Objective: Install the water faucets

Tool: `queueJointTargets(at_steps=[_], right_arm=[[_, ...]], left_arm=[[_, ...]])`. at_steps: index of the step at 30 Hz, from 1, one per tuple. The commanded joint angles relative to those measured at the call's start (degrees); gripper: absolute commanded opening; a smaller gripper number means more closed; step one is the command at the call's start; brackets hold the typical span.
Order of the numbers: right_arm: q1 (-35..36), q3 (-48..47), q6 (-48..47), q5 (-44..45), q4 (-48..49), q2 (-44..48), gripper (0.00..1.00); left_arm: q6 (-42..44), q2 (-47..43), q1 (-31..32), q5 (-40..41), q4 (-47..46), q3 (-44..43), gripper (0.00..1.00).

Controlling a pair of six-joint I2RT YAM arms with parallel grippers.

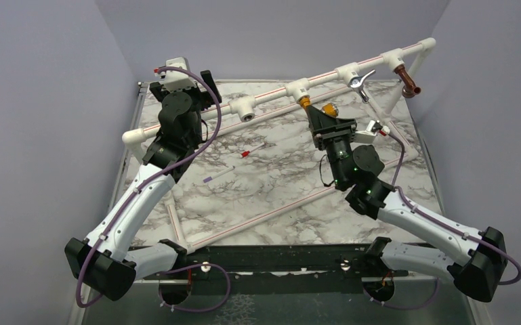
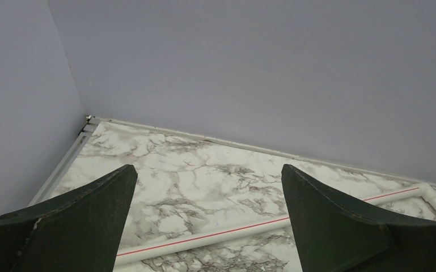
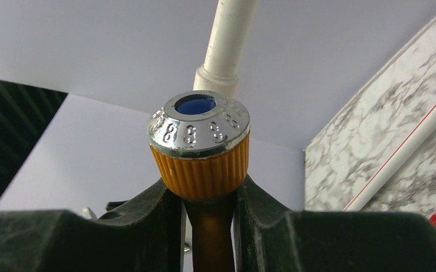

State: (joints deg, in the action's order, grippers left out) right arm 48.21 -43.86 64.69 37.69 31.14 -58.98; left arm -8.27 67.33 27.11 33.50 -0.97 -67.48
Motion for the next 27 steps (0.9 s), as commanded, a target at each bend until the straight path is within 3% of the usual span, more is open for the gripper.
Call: queueJointTargets(at_steps=[1,6,14,27], right_arm=[[0.5,-3.3,20.4,2.8,-14.7,2.8,0.01],[0.6,-2.8,26.1,1.5,-16.7,3.1,0.01],[0.6,-3.6,24.5,1.3,-17.9,3.2,0.02],[0.5,-1.9,17.3,1.1,-13.9,5.8,0.58]], left_arm=[[-1.1,4.5,2.3,-3.4,20.5,6.6,0.99],[-1.1,4.6,2.3,-3.3,20.5,6.6,0.99],[-1.1,4.6,2.3,-3.0,20.5,6.6,0.99],[-1.0,4.7,2.3,-3.0,20.5,6.6,0.99]])
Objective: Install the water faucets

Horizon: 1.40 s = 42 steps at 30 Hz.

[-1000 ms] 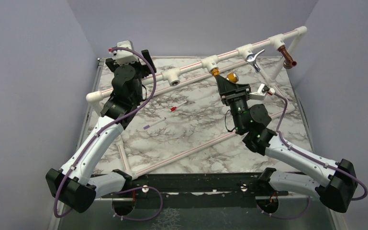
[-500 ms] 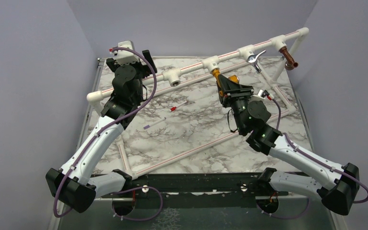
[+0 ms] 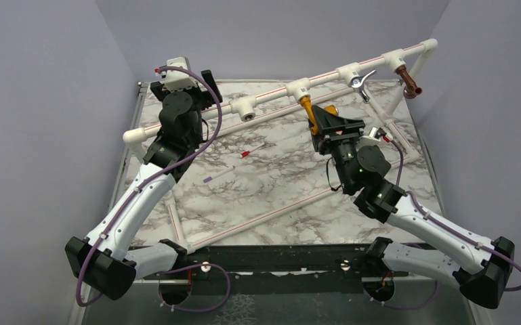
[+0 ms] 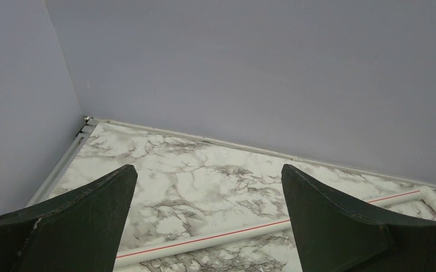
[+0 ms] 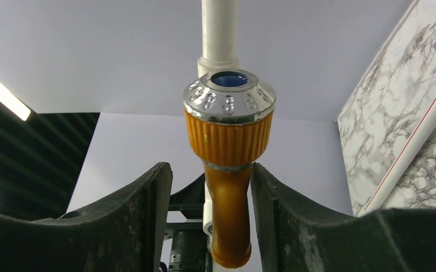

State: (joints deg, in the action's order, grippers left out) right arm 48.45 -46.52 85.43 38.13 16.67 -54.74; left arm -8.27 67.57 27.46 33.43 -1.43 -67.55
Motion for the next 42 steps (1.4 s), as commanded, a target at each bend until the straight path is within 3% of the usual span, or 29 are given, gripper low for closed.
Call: queueJointTargets(at_steps=[1,15,24,28,34,40,42], right_arm=[[0.3,1.0,-4.1,0.4,1.3,1.7,0.61],[0.3,3.4,-12.5,-1.8,-3.9,8.9,0.78],[0.3,2.0,-29.6,-2.1,-11.6,13.5,0.78],[0.3,2.6,-42.4,-1.3,-11.8,16.1,0.78],[0.3,4.9,-70.6,-7.2,-6.3,21.5,0.74],[0.3,1.5,-97.5,-14.3,-11.1,21.2,0.73],[0.3,0.7,-104.9,-16.2,-13.3,20.7,0.68]], left_arm=[[-1.0,4.5,2.0,-2.9,21.0,6.7,0.99],[-1.1,4.7,2.1,-2.8,21.0,6.7,0.99],[-1.0,5.1,2.1,-2.8,20.9,6.7,0.99],[-1.0,5.1,2.1,-2.8,21.0,6.7,0.99],[-1.0,5.1,2.1,-2.8,21.0,6.7,0.99],[-1.0,5.0,2.1,-2.8,21.0,6.7,0.99],[-1.0,4.9,2.1,-2.8,20.9,6.7,0.99]])
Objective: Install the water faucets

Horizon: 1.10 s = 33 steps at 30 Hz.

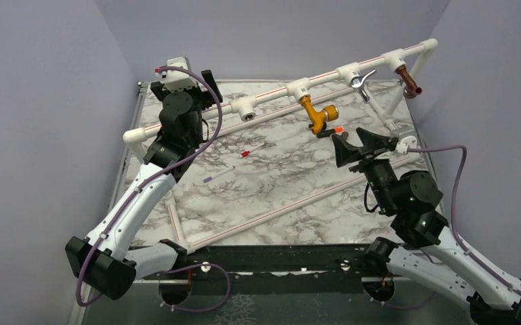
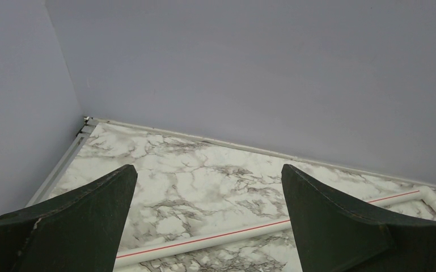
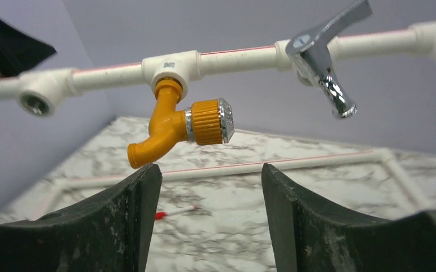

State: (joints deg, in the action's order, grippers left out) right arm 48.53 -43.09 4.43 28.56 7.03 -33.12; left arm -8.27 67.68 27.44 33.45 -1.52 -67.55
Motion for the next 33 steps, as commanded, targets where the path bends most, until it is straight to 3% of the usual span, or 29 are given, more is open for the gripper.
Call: queueJointTargets(at_steps=[1,8,15,25,33], right_arm=[[0.2,-3.3,-27.1,-8.0,-4.8,-1.1,0.67],[0.2,-3.1,-54.9,-20.2,-14.4,-0.9,0.69],[0.2,2.3,-77.9,-16.0,-4.2,-1.3,0.77],[0.2,4.9,-94.5,-17.3,14.5,-9.4,0.8],[0.2,3.6,-103.0,-15.1,23.9,-17.4,0.8]], left_arm=[[-1.0,5.0,2.1,-2.8,21.1,6.8,0.99],[-1.0,5.0,2.1,-3.0,21.0,6.7,0.99],[-1.0,5.0,2.1,-3.0,21.0,6.7,0.99],[-1.0,4.9,2.1,-3.0,21.0,6.7,0.99],[-1.1,4.7,2.1,-3.2,21.0,6.7,0.99]])
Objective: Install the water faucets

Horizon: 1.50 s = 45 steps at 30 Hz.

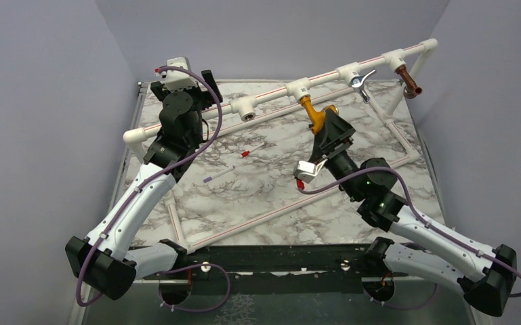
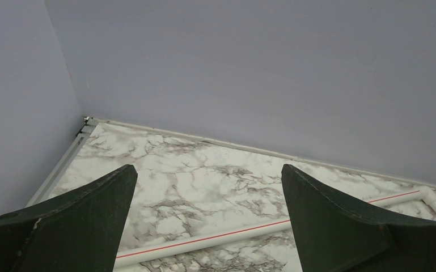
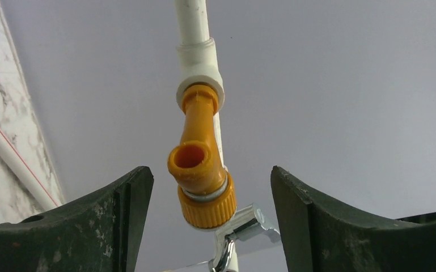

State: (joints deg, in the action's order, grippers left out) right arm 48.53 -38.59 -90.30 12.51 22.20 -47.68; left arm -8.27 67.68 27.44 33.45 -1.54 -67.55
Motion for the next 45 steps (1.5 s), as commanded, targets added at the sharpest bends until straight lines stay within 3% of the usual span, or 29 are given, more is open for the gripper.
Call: queueJointTargets(at_steps=[1,9,19,26,28,30,31,38,45], right_arm=[[0.2,-1.6,-8.3,1.6,8.7,-3.8,0.8],[0.2,-2.4,-7.9,4.6,14.8,-10.3,0.78],[-0.8,-4.1,-4.7,5.9,17.9,-14.9,0.64],[-0.9,-4.2,-1.8,5.6,19.7,-15.9,0.39],[-0.9,-4.4,-0.2,5.3,19.8,-15.8,0.25],[-0.9,-4.5,1.9,5.0,20.3,-15.7,0.04],[-0.8,-4.5,3.2,4.5,20.5,-15.6,0.01],[-0.9,-4.5,14.5,3.3,20.3,-14.5,0.01],[-0.9,-9.5,37.2,7.4,16.5,-13.2,0.01]], left_arm=[[-1.1,4.7,2.1,-3.2,21.1,6.7,0.99],[-1.2,4.5,2.2,-3.3,21.1,6.7,0.99],[-1.2,4.3,2.4,-3.4,21.1,6.7,0.99],[-1.2,4.3,2.5,-3.4,21.1,6.7,0.99],[-1.2,4.3,2.5,-3.5,21.1,6.6,0.99],[-1.2,4.4,2.5,-3.4,21.1,6.6,0.99],[-1.1,4.3,2.5,-3.2,21.1,6.6,0.99],[-1.1,4.6,2.5,-3.3,21.1,6.6,0.99],[-1.0,4.7,2.5,-3.2,21.0,6.6,0.99]])
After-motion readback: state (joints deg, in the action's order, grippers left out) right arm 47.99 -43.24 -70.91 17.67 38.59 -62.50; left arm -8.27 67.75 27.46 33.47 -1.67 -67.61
